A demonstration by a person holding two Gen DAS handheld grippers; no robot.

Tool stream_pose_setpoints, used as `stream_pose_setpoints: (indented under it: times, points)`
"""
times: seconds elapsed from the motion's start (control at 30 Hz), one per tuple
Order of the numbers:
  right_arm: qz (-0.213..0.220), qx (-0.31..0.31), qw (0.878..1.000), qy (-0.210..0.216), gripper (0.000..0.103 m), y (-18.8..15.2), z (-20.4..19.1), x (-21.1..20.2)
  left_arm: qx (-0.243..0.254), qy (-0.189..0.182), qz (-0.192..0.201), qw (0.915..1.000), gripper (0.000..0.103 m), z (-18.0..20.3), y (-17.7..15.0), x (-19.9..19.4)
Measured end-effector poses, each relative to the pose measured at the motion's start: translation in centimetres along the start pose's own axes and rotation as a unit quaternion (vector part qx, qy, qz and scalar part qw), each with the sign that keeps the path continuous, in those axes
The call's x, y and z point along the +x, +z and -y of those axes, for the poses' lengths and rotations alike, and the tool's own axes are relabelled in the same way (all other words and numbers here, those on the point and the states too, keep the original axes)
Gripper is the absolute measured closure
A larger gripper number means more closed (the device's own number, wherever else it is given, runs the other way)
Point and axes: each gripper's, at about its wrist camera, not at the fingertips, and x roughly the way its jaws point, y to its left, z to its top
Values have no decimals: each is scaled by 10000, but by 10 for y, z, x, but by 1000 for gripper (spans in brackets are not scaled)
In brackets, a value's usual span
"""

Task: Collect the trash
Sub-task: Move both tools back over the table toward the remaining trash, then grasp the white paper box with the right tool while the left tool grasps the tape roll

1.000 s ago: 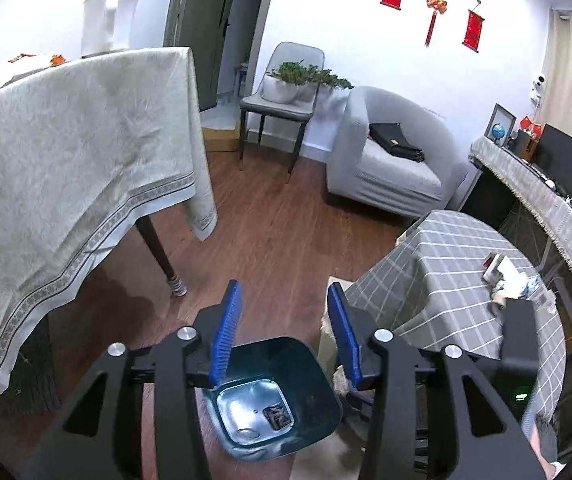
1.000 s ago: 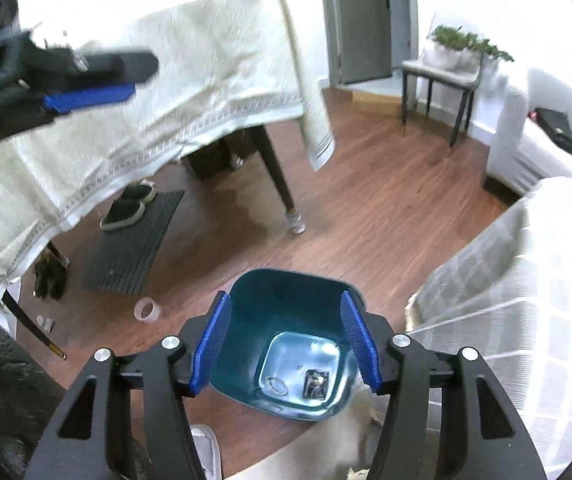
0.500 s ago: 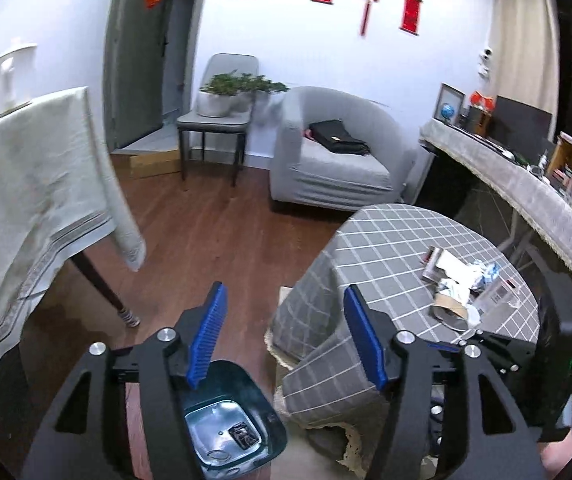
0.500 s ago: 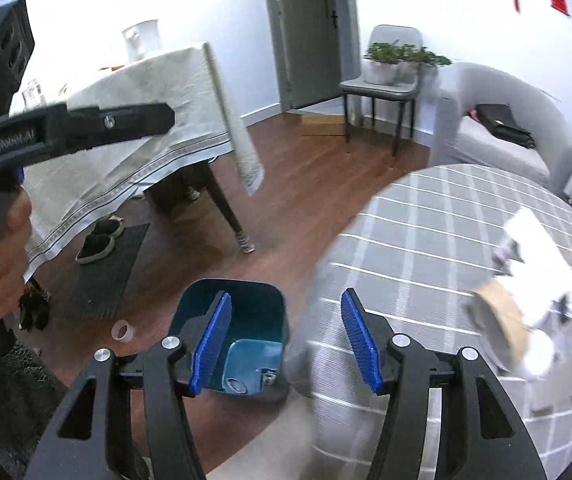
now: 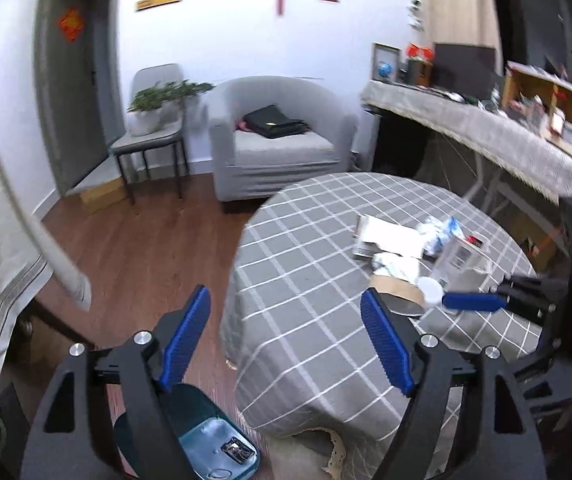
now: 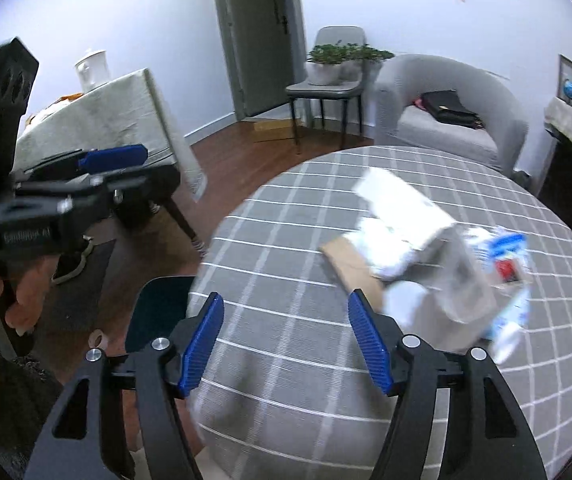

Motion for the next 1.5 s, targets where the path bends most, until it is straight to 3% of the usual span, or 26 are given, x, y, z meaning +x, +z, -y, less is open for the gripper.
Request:
stream_pose_setpoints:
  times: [0.3,0.43,0.73,0.97,1.27,1.5]
  points:
    - [44,185,9994,-286,32,-13,39,-18,451,-344,-282,9980,18,47,0,42]
    - [137,319,9986,-388,30,-18,58,-30,886,-390,-423,9944,15,66,-9,59]
    - [115,394,9992,23,29,-21,67,-35,1031,-665,-608,9906,14,88,-17,87]
    - [87,273,9996,69,29,-29,71,-43,1149,-611,-713,9889,13,98,-18,105]
    - [564,420,9975,110,29,-29,84,-71,1146,-623,-847,9878,20,104,-20,116]
    - [691,604,9954,-267,29,-30,98,-77,1156,-602,-880,9875,30,103,-22,119]
